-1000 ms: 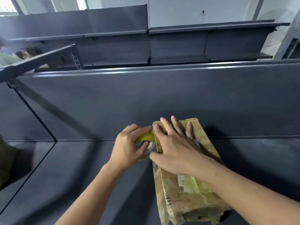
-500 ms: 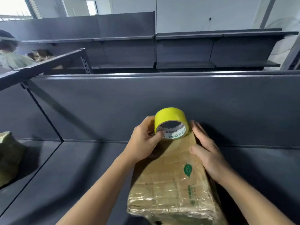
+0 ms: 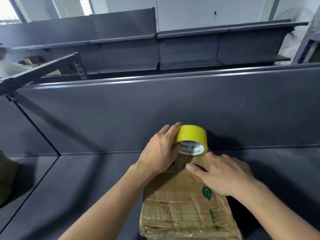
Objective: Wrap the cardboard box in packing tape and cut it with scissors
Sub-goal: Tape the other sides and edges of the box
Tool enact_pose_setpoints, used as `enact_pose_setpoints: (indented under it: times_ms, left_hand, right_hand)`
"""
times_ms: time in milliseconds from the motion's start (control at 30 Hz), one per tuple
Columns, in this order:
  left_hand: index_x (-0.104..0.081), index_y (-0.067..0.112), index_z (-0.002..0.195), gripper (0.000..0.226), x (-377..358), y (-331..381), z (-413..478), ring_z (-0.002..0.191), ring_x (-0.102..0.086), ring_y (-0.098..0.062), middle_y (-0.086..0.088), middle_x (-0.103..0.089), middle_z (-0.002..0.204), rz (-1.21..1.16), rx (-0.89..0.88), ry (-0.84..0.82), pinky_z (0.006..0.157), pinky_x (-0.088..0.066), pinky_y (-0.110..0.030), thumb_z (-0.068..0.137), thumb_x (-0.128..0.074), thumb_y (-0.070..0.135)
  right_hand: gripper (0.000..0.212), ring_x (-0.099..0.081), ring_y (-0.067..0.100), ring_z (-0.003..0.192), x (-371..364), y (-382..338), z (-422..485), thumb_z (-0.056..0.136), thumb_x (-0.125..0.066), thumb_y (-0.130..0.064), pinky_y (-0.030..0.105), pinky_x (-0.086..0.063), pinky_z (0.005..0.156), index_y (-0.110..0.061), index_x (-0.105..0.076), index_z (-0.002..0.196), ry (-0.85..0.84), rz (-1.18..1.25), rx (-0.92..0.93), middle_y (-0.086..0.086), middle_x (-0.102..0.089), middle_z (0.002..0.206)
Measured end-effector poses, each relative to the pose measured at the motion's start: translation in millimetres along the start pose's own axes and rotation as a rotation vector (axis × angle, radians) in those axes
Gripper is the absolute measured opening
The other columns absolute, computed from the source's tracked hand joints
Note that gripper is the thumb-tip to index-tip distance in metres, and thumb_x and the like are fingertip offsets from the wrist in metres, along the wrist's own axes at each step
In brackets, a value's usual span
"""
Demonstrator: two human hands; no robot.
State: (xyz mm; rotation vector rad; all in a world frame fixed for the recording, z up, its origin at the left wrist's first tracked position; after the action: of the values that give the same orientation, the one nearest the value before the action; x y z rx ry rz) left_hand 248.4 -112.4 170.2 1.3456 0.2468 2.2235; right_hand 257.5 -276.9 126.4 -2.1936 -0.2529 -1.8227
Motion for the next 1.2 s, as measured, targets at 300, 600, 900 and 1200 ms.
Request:
enact_pose_setpoints:
  times_ms: [300, 600, 900, 1200]
  left_hand:
    - [-0.075, 0.013, 0.12, 0.066, 85, -28, -13, 0.073, -0.049, -0.003, 0.0, -0.05, 0.09, 0.006, 0.058, 0.307, 0.068, -0.035, -0.004, 0.06, -0.052, -0.003]
    - [-0.079, 0.015, 0.104, 0.065, 131, -39, -36, 0.087, -0.066, -0.026, 0.001, -0.069, 0.101, 0.198, -0.087, 0.187, 0.075, -0.053, -0.033, 0.053, -0.047, -0.01]
    - [-0.073, 0.009, 0.116, 0.063, 82, -82, -67, 0.086, -0.057, -0.03, -0.005, -0.068, 0.113, 0.292, -0.078, 0.126, 0.083, -0.049, -0.037, 0.065, -0.041, -0.01]
    - [-0.072, 0.01, 0.119, 0.063, 66, -96, -88, 0.104, -0.065, -0.023, -0.001, -0.066, 0.12, 0.103, 0.001, 0.189, 0.09, -0.054, -0.035, 0.072, -0.039, -0.016]
  right_hand:
    - [0.096, -0.064, 0.03, 0.113, 0, -6, 0, 0.08, -0.008, -0.091, 0.044, -0.047, 0.089, -0.04, 0.021, 0.155, -0.015, -0.055, 0.06, 0.003, -0.069, 0.119]
    - [0.095, -0.066, 0.025, 0.101, -1, -8, -3, 0.079, -0.005, -0.092, 0.041, -0.049, 0.08, -0.042, 0.023, 0.154, -0.068, -0.023, 0.06, -0.002, -0.069, 0.098]
    - [0.095, -0.063, 0.014, 0.07, -4, -8, -2, 0.078, -0.003, -0.092, 0.036, -0.05, 0.069, -0.041, 0.024, 0.154, -0.098, -0.08, 0.055, -0.007, -0.064, 0.069]
    - [0.102, 0.034, 0.025, 0.148, -7, -17, 7, 0.081, 0.004, -0.087, 0.058, 0.002, 0.124, -0.022, 0.013, 0.159, -0.041, -0.215, 0.159, -0.007, 0.034, 0.161]
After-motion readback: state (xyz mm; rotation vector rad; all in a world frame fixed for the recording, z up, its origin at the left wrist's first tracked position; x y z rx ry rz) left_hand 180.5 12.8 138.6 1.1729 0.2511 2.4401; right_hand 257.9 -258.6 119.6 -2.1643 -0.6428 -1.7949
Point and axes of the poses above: each hand's wrist, its own z-axis towards the middle knuckle, its own x-axis out of the back of the hand, y = z × x, the point moved 9 cm from there along z, towards the middle knuckle
